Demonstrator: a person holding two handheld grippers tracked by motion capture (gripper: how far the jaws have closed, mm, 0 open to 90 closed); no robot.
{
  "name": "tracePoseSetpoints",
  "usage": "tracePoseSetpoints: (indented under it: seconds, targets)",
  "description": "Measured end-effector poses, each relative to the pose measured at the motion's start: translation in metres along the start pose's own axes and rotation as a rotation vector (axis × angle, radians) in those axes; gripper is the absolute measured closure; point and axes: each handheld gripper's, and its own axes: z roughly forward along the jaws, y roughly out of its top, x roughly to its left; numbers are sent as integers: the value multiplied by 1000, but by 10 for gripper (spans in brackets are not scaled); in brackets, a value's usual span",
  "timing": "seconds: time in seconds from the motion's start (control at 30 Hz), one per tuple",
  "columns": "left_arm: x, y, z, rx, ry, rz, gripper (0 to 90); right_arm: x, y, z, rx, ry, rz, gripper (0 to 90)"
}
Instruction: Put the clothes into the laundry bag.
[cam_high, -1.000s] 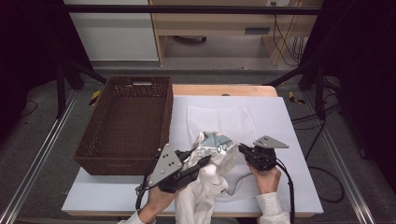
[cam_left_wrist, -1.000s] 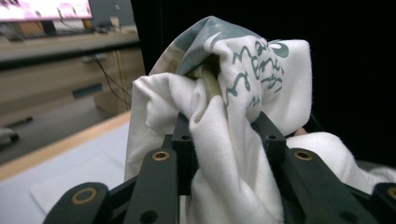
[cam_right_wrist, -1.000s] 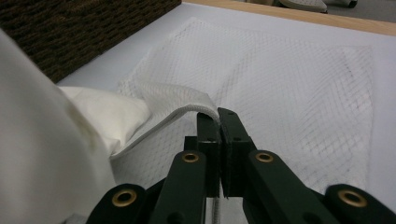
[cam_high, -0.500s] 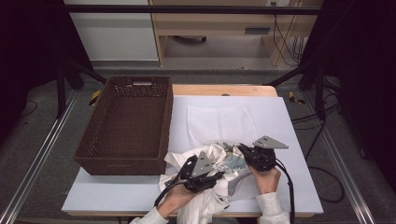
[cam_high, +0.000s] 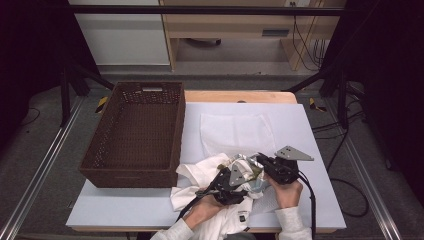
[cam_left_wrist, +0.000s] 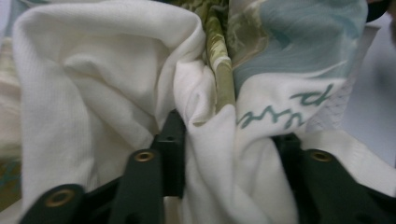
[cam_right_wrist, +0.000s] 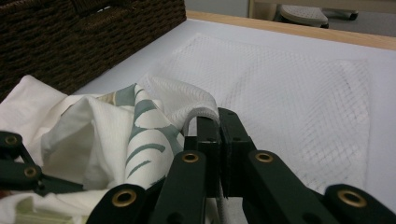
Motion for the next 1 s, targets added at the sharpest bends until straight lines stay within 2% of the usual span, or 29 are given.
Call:
tracePoseSetpoints:
  seconds: [0.07,0.1,0.2,0.23,0.3,0.37,0.43,0.47,0.5,0.53,0.6,0.7,0.8,0.83,0.87,0.9,0.93,0.97,1.0]
  targets:
    - [0,2,-7,-18,-7,-12,396,0,0,0,1,-4,-4,885]
    - [1,5,-15,-44,-4,-29,303,-1,0,-1,4,-4,-3,884]
    - [3,7,-23,-73,6,-39,244,-1,0,-2,0,-6,-4,884]
    - [3,9,-25,-88,28,-36,242,0,0,-2,-1,-7,-3,884]
    - [2,9,-22,-92,26,-28,254,0,1,-2,-1,-7,-3,884]
    - [1,8,-16,-112,-6,-24,518,2,1,-2,2,-10,-10,884]
    - [-2,8,-4,-90,16,-3,620,3,2,-2,4,-12,-15,885]
    - [-3,8,1,-78,14,3,656,3,2,-3,2,-9,-15,885]
    - [-6,10,12,-35,31,16,681,4,3,-4,-3,-2,-14,885]
    - [-8,12,17,-13,39,29,685,5,3,-4,-7,-2,-15,885]
    - [-8,14,22,3,46,30,687,7,4,-5,-11,-1,-23,885]
    - [-5,19,31,38,44,5,683,11,7,-8,-22,1,-36,885]
    - [-3,17,33,24,37,-10,641,12,8,-12,-28,1,-36,885]
    - [-3,15,29,3,28,-20,599,11,7,-12,-29,1,-36,885]
    - [-3,15,29,3,28,-20,548,11,7,-12,-29,1,-36,885]
    - [-2,14,20,-20,11,-39,467,9,5,-12,-28,7,-30,885]
    - [-2,14,20,-20,11,-39,397,9,5,-12,-28,7,-30,885]
    - [-1,14,10,-45,3,-51,397,9,5,-12,-29,7,-29,885]
    - [0,14,1,-73,-1,-63,344,9,4,-13,-26,5,-30,885]
